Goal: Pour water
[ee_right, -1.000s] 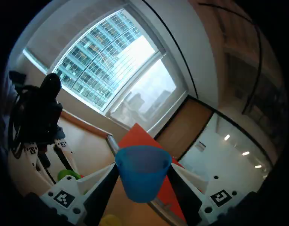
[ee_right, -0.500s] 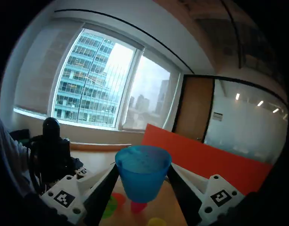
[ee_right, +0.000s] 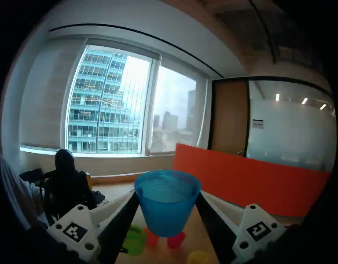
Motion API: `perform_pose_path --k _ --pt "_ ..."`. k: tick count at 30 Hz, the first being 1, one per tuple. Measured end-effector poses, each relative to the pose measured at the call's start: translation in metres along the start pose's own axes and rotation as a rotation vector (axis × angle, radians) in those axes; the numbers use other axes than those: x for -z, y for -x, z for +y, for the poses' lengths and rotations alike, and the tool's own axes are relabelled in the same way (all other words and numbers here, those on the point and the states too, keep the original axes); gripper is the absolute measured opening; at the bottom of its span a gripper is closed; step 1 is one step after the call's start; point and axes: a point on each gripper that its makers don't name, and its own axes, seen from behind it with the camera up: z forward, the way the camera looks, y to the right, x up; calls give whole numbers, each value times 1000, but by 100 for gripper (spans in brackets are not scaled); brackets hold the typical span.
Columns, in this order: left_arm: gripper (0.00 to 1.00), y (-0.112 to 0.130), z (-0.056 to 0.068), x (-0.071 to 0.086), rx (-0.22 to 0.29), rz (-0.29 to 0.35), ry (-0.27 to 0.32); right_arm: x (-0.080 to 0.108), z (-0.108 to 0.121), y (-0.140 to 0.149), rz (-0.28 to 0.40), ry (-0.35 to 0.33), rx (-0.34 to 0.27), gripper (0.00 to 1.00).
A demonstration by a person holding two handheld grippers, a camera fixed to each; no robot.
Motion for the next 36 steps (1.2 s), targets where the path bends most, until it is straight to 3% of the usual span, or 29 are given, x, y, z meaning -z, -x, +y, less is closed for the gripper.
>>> perform_pose_path --k 8,23,36 --pt "86 5 -6 5 -2 -11 -19 11 19 6 -12 46 -1 89" --pt "85 16 -18 16 -7 -42 -55 50 66 23 -28 161 -9 89" --pt "85 23 -17 17 -10 -66 -55 68 86 43 -57 195 -23 90"
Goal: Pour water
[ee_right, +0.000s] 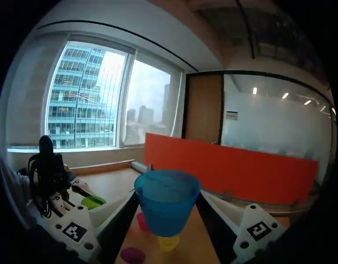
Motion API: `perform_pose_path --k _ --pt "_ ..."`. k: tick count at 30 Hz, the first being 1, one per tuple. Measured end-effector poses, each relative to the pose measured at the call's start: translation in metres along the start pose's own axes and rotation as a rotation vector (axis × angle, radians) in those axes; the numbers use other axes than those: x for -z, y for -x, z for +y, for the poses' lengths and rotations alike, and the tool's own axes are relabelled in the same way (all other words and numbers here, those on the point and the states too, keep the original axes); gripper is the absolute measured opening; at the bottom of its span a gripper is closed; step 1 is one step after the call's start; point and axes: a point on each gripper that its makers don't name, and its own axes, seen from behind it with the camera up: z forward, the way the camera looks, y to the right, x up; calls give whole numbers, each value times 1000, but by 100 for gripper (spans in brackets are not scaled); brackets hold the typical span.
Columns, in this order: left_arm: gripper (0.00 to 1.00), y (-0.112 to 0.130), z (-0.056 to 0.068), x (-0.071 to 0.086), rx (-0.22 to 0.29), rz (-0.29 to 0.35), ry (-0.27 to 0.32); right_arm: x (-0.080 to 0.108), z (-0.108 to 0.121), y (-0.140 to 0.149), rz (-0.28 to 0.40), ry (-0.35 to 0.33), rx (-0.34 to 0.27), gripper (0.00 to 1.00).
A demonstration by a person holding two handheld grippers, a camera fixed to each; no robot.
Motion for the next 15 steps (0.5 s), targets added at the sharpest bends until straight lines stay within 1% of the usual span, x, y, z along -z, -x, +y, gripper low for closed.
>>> perform_pose_path --k 8,15 --pt "85 10 2 1 -3 -29 8 4 0 24 -57 -14 6 90" --pt "85 23 1 1 -18 -71 13 9 2 47 -100 -22 -5 91"
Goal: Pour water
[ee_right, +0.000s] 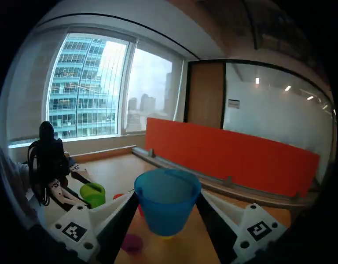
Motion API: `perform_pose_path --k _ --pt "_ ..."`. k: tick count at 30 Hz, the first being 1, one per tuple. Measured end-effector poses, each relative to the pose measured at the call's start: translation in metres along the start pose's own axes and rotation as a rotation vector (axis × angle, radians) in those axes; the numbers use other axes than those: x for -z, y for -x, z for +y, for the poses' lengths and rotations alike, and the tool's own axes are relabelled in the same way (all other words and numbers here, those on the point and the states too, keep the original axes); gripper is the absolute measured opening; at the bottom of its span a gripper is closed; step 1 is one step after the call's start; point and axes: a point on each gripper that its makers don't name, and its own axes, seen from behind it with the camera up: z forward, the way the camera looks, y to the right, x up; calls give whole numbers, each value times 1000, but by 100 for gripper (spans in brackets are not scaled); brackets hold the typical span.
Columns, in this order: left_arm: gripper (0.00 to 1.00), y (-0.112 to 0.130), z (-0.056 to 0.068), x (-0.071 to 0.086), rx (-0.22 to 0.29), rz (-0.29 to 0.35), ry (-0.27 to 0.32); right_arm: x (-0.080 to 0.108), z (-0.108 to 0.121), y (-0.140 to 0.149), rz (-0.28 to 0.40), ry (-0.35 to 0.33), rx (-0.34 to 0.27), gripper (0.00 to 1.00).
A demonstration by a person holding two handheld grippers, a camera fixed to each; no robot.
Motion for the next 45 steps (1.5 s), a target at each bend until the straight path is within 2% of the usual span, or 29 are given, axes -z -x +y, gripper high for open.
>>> perform_pose_path --k 20,33,45 --pt "85 42 -2 -5 -10 -121 23 -3 4 85 -183 -37 -31 91" --pt "85 74 -4 -12 -18 -223 21 -3 1 133 -292 -61 -61 91" --pt "85 102 -5 -19 -33 -335 37 -4 -3 174 -369 -75 -54 91"
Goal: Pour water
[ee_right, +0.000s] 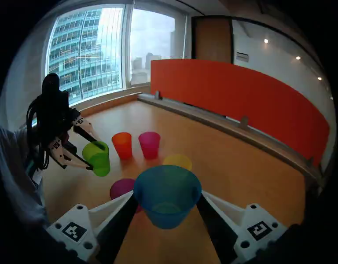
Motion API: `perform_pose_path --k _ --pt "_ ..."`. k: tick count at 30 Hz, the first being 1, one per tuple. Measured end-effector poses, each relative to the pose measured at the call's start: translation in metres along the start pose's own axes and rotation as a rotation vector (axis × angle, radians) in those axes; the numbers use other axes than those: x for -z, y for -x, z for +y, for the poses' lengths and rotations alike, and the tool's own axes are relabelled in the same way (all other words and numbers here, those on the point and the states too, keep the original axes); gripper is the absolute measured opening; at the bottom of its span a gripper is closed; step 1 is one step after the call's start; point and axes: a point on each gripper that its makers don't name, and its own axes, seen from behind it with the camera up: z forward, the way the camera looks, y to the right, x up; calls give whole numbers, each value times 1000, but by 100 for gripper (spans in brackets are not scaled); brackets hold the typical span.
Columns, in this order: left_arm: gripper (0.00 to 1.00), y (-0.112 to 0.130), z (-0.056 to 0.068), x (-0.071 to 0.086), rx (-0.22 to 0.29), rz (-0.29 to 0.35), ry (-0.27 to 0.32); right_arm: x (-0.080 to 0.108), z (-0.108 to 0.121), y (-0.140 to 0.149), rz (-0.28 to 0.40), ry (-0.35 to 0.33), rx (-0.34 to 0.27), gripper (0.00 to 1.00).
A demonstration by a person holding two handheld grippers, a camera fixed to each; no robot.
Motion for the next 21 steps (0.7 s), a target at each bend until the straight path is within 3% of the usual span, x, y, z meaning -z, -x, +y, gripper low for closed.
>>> perform_pose_path --k 9,21 --pt "86 14 -1 -11 -25 -63 6 -10 -5 28 -58 -23 -8 91" --pt "86 28 -4 -20 -19 -114 10 -19 -10 58 -118 -38 2 91"
